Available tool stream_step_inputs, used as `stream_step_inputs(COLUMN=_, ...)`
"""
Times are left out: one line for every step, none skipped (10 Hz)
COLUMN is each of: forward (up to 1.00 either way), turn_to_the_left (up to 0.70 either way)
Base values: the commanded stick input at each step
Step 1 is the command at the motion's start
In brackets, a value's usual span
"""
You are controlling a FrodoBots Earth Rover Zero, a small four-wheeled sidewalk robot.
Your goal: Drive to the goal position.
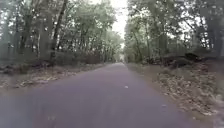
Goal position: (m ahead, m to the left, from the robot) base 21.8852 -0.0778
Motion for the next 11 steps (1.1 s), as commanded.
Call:
stream_step_inputs(forward=0.7, turn_to_the_left=0.0)
stream_step_inputs(forward=0.7, turn_to_the_left=0.0)
stream_step_inputs(forward=0.7, turn_to_the_left=0.0)
stream_step_inputs(forward=0.7, turn_to_the_left=0.0)
stream_step_inputs(forward=0.7, turn_to_the_left=0.0)
stream_step_inputs(forward=0.7, turn_to_the_left=0.0)
stream_step_inputs(forward=0.7, turn_to_the_left=-0.05)
stream_step_inputs(forward=0.7, turn_to_the_left=-0.14)
stream_step_inputs(forward=0.7, turn_to_the_left=-0.14)
stream_step_inputs(forward=0.7, turn_to_the_left=-0.04)
stream_step_inputs(forward=0.7, turn_to_the_left=0.0)
